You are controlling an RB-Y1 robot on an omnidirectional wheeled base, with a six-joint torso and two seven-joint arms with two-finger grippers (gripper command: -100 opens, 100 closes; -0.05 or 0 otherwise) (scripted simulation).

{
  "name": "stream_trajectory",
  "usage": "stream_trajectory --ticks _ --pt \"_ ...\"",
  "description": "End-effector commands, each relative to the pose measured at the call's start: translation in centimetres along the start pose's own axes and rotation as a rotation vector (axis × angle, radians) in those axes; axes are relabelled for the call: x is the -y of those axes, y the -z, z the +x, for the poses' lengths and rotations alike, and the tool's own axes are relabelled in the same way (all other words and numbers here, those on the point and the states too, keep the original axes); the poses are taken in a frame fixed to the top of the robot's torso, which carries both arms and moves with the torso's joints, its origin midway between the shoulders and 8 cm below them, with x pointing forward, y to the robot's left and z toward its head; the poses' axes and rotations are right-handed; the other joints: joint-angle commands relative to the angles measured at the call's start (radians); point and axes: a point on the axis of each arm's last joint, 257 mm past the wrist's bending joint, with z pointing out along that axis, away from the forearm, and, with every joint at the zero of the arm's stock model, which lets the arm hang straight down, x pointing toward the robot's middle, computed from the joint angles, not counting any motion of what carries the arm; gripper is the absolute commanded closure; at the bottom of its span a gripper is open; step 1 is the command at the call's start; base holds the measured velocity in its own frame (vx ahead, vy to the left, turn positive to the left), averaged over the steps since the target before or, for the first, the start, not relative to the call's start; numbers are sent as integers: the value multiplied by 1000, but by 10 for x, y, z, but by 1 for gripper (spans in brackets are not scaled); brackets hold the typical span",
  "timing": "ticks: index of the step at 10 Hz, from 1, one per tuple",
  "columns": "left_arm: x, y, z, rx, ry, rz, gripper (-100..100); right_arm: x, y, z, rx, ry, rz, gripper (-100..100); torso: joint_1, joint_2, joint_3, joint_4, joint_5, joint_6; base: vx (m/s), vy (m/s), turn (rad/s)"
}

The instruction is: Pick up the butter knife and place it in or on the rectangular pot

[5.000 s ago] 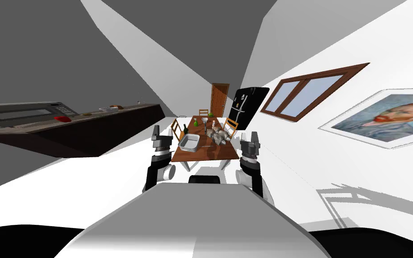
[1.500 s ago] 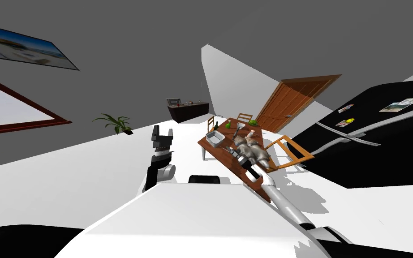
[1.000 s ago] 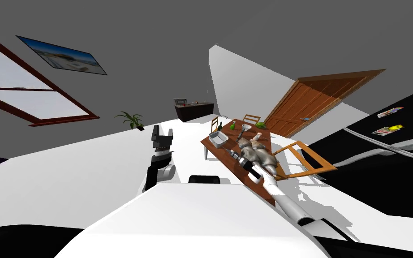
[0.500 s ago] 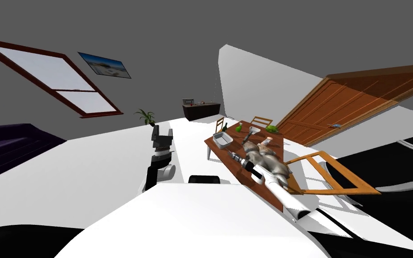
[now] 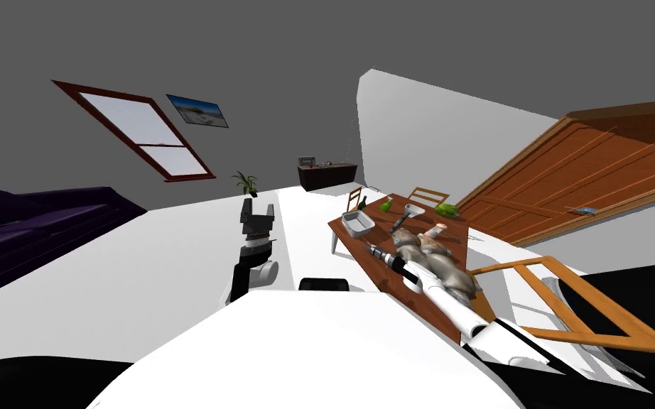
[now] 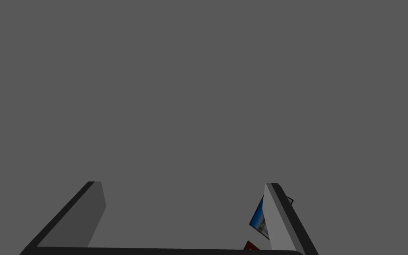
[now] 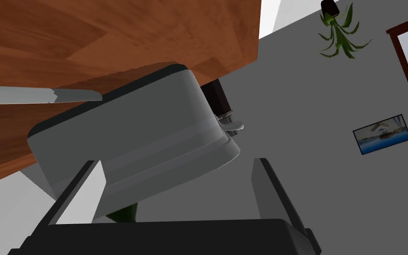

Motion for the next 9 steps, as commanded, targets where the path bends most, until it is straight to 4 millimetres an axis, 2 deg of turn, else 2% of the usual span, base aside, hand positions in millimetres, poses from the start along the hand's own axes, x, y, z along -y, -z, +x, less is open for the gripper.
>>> stream_trajectory --ticks 1,4,5,8,9 --pt "0 0 0 0 0 0 0 13 2 10 -50 40 20 -100 0 0 0 0 0 0 -20 -33 265" --pt "0 0 0 0 0 0 0 38 14 24 -108 66 70 -100 -1 0 0 0 0 -1 -15 -34 181" --pt "0 0 0 0 0 0 0 38 14 24 -108 66 70 -100 -1 0 0 0 0 1 -5 -14 -52" --pt "0 0 0 0 0 0 0 81 36 38 -229 156 144 -100 -1 0 0 0 0 -1 -18 -42 315" --pt "0 0 0 0 0 0 0 87 41 42 -240 152 158 -100 -3 0 0 0 0 0 -17 -53 90"
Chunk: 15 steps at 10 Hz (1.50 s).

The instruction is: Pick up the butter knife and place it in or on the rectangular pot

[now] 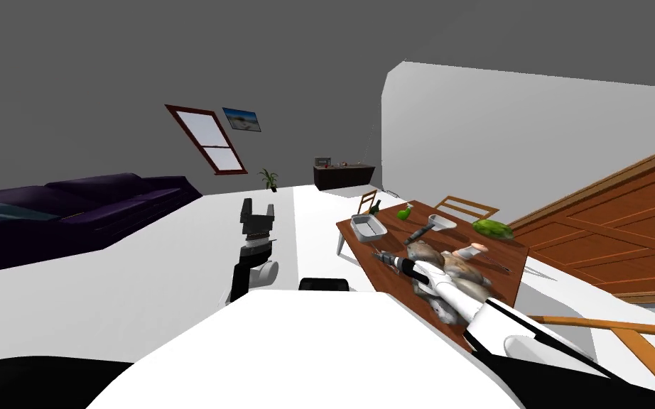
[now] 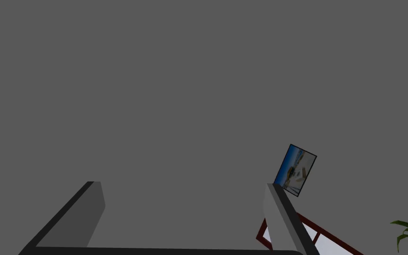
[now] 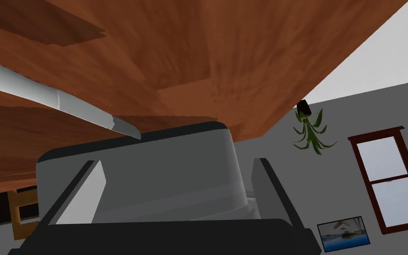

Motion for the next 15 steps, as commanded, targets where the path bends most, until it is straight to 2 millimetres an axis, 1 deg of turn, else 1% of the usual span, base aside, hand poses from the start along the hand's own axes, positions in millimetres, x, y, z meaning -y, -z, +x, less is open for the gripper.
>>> stream_trajectory --ticks 1,3,4,5,7,9,10,11,12,14,15 --pt "0 0 0 0 0 0 0 16 5 11 -48 27 31 -100 0 0 0 0 0 0 -14 -30 119" --pt "0 0 0 0 0 0 0 42 20 31 -124 62 80 -100 1 0 0 0 0 -1 -17 -37 253" --pt "0 0 0 0 0 0 0 50 26 40 -157 78 94 -100 1 0 0 0 0 -1 -13 -42 183" --pt "0 0 0 0 0 0 0 50 26 40 -157 78 94 -100 1 0 0 0 0 0 -7 -26 51" --pt "0 0 0 0 0 0 0 61 36 54 -207 100 113 -100 3 -1 -1 0 0 0 -6 -14 106" --pt "0 0 0 0 0 0 0 68 44 66 -245 114 124 -100 2 -1 -1 0 0 0 -6 -20 81" --pt "0 0 0 0 0 0 0 65 41 62 -233 109 121 -100 2 -1 -1 0 0 0 -2 -11 15" --pt "0 0 0 0 0 0 0 66 42 63 -235 110 121 0 3 -1 -1 0 0 0 0 0 0" --pt "0 0 0 0 0 0 0 59 33 70 -230 105 128 -100 3 -1 -1 0 1 0 14 -28 85" --pt "0 0 0 0 0 0 0 55 27 76 -228 101 133 -100 1 -3 -2 -1 0 0 26 -41 39" --pt "0 0 0 0 0 0 0 56 30 73 -229 104 126 -100 1 -3 -2 -1 0 0 14 -20 9"
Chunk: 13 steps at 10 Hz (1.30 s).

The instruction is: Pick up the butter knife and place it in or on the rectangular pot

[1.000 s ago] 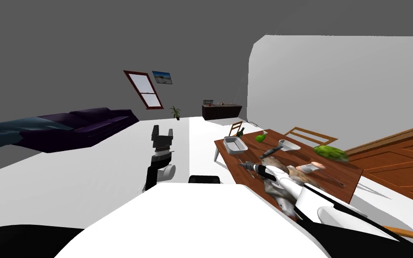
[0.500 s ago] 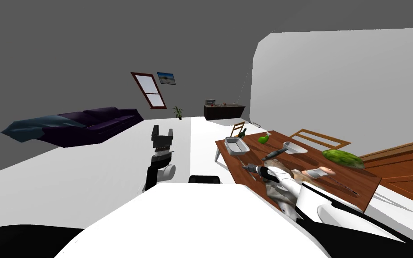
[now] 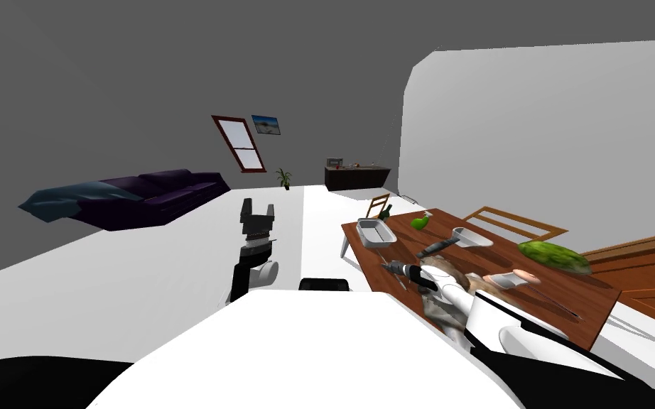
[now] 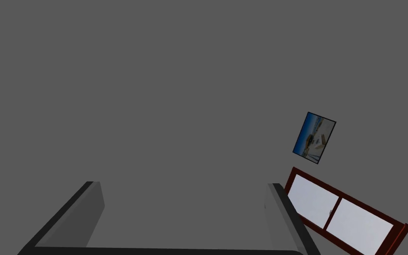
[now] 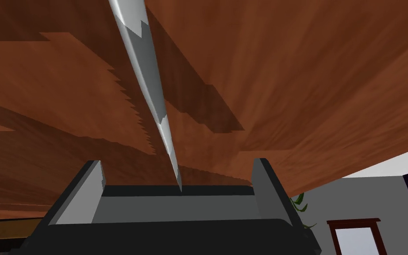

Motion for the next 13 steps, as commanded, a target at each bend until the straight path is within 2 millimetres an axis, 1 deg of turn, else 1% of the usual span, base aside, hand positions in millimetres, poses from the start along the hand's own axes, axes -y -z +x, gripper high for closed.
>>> stream_trajectory --ticks 1,5,6,7,8,9,10,11,12,13 --pt "0 0 0 0 0 0 0 0 0 0 0 0 0 100 0 0 0 0 0 0 0 0 0" --pt "0 0 0 0 0 0 0 3 1 0 -1 3 7 100 0 1 0 0 -2 0 0 0 0" --pt "0 0 0 0 0 0 0 3 1 0 -1 3 7 0 0 1 0 0 -2 0 0 0 0" --pt "0 0 0 0 0 0 0 5 4 -2 -2 3 -3 100 0 1 0 0 -2 0 -18 25 -50" --pt "0 0 0 0 0 0 0 11 11 -5 -4 7 -7 100 1 2 1 0 -1 0 -24 55 -77" --pt "0 0 0 0 0 0 0 9 7 -3 -2 5 -1 100 3 3 1 0 -1 1 -11 27 -27" --pt "0 0 0 0 0 0 0 9 8 -2 -3 5 -4 0 2 2 1 0 -1 0 0 0 0" --pt "0 0 0 0 0 0 0 26 16 -23 15 17 18 100 1 1 0 0 -1 0 -10 92 -154" --pt "0 0 0 0 0 0 0 15 12 -33 31 29 -6 100 6 2 1 0 0 1 -8 105 -125" --pt "0 0 0 0 0 0 0 26 16 -23 15 17 18 100 8 1 1 0 0 -1 -2 55 14"
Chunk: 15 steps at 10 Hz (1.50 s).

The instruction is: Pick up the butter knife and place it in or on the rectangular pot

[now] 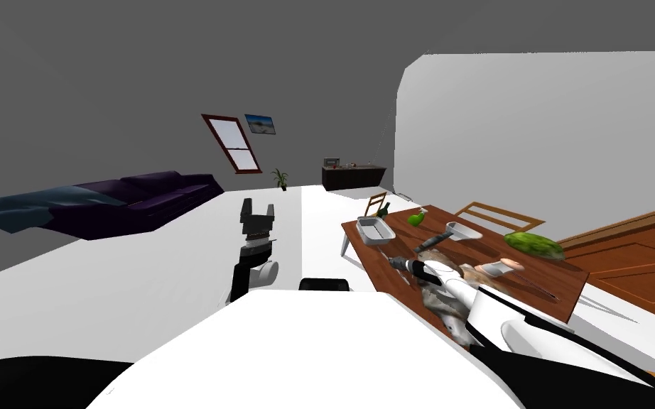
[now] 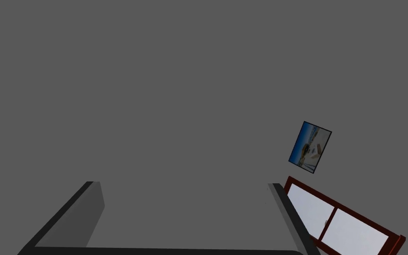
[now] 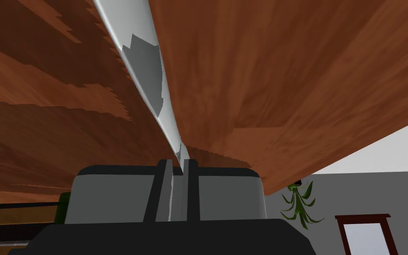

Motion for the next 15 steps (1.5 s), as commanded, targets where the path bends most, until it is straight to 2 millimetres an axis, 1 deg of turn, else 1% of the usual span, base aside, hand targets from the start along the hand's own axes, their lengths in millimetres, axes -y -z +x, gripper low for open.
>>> stream_trajectory --ticks 1,2,3,4,5,6,7,9,10,11,12,13,14,15 --pt "0 0 0 0 0 0 0 21 11 -16 12 10 29 100 0 0 0 0 0 0 -4 83 -139" --pt "0 0 0 0 0 0 0 21 11 -16 12 10 29 100 1 1 0 0 1 2 -8 91 -121" --pt "0 0 0 0 0 0 0 39 23 -40 32 23 53 100 1 1 0 0 0 1 -5 129 -170" --pt "0 0 0 0 0 0 0 49 30 -52 42 30 65 100 4 1 1 1 2 1 -1 157 -194" --pt "0 0 0 0 0 0 0 57 33 -46 32 21 83 100 6 0 0 0 2 1 0 111 -37" --pt "0 0 0 0 0 0 0 59 37 -65 53 36 78 100 4 1 1 0 2 1 4 90 -92" --pt "0 0 0 0 0 0 0 68 45 -77 64 43 90 100 3 0 0 0 1 0 7 105 -118" --pt "0 0 0 0 0 0 0 68 45 -77 64 43 90 100 2 0 0 0 1 0 -6 54 -24" --pt "0 0 0 0 0 0 0 85 61 -101 84 54 113 100 -1 0 0 0 0 0 5 82 -141" --pt "0 0 0 0 0 0 0 93 69 -113 93 60 123 100 2 0 0 0 2 2 -4 153 -207" --pt "0 0 0 0 0 0 0 100 78 -123 102 65 133 100 6 1 1 1 3 2 -6 168 -121" --pt "0 0 0 0 0 0 0 100 78 -123 102 65 133 100 8 1 1 1 4 1 -4 100 -32" --pt "0 0 0 0 0 0 0 112 93 -141 116 74 150 100 6 1 1 1 3 0 -9 91 -80" --pt "0 0 0 0 0 0 0 112 93 -141 116 74 150 100 5 1 1 2 3 1 -7 82 -70"
